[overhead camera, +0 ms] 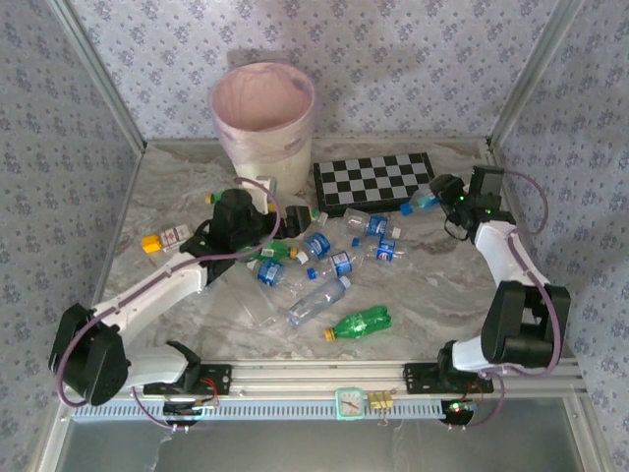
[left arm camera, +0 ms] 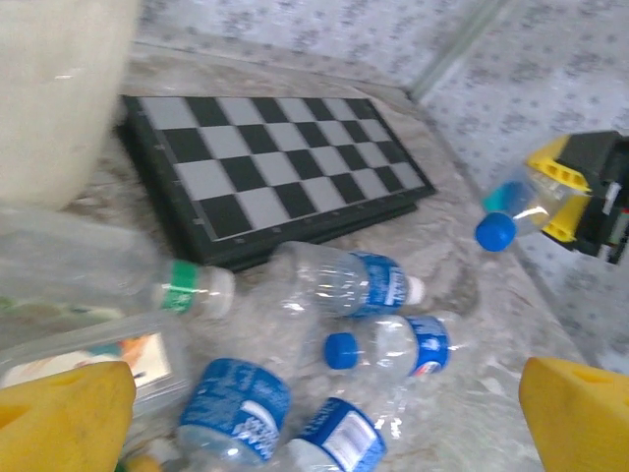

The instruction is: Put the plastic bottles in the bin

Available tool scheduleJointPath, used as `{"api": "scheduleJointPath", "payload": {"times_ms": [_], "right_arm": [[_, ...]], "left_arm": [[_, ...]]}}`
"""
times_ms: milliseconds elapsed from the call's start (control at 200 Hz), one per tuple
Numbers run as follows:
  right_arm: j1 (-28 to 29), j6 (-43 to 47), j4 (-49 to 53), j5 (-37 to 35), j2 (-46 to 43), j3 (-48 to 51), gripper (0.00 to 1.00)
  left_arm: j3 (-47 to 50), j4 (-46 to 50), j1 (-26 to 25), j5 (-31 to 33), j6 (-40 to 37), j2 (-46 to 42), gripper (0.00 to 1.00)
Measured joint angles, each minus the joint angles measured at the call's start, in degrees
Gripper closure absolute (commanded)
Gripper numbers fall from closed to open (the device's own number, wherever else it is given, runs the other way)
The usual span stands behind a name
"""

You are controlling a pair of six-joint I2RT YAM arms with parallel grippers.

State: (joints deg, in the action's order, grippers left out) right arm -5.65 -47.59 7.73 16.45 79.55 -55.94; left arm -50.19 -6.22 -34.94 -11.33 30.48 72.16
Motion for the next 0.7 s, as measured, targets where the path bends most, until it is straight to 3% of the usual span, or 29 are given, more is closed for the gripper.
{"api": "scheduleJointPath", "payload": {"times_ms": [405,700], "right_arm": [[20.2,6.7,0.8,7.4,-3.9,-0.1,0.58],[26.2,7.0,-0.7,8.7,-3.9,-0.9,0.58]], "left_arm": [[-7.1,-3.0,-3.3,-17.6,0.7,11.6,0.0],[-8.9,-3.7,-4.6,-22.5,2.4,14.9,0.0]]}}
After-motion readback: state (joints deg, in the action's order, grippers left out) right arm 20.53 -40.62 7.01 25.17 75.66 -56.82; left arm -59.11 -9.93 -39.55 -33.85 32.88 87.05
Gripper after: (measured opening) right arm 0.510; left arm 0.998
